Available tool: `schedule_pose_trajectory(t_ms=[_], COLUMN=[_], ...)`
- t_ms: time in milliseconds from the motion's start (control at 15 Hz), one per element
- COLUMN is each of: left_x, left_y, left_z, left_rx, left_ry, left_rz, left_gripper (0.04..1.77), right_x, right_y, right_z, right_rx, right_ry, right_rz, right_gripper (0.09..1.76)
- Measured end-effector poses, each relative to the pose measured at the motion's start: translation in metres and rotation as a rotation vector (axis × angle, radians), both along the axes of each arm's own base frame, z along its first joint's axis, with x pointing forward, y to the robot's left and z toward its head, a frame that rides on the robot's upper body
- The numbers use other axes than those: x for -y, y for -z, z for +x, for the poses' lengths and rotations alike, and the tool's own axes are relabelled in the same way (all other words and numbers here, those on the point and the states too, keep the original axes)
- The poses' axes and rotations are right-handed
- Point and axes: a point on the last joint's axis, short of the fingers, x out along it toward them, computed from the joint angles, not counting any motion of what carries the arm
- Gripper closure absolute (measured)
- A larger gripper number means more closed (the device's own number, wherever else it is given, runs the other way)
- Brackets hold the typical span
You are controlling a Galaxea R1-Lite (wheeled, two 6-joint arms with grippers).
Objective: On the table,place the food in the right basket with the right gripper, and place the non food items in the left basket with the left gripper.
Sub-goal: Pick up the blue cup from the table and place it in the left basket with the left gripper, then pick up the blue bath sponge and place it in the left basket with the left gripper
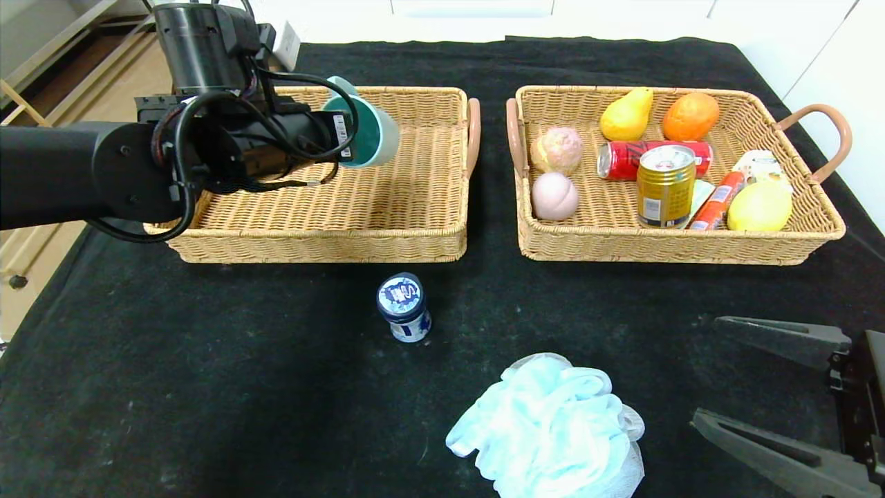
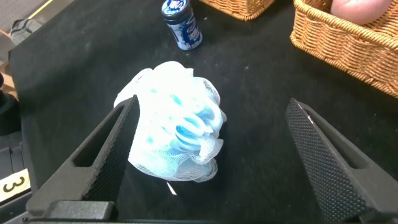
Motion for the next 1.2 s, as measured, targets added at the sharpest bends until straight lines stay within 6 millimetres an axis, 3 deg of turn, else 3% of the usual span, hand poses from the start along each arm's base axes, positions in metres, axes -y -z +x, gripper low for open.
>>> schedule_pose_trajectory(t_ms=[67, 267, 533, 800, 1200], left_x=[0.000, 0.001, 0.002, 0.000, 0.008], left_y=[0.001, 0.004, 0.006, -0.002, -0.017], left_z=[0.001, 0.002, 0.000, -0.009, -0.051], left_rx=[-0.004, -0.012, -0.025, -0.015, -0.048], left_ry=[-0.003, -0.005, -0.003, -0.012, 0.047], left_rz=[0.002, 0.003, 0.009, 0.006, 0.023], left_gripper=[1.63, 1.14, 0.72, 0.47, 0.27], right_x=[0.000, 0.000, 0.000, 0.000, 0.000], right_y=[0.000, 0.001, 0.001, 0.002, 0.003], right_z=[0.000, 0.001, 0.001, 0.001, 0.000], right_rx=[0.000, -0.003, -0.006, -0.011, -0.012], right_ry=[0.000, 0.002, 0.002, 0.001, -0.002], right_rz=[0.000, -0.002, -0.003, -0.005, -0.006], right_gripper=[0.14, 0.14, 0.14, 0.14, 0.14])
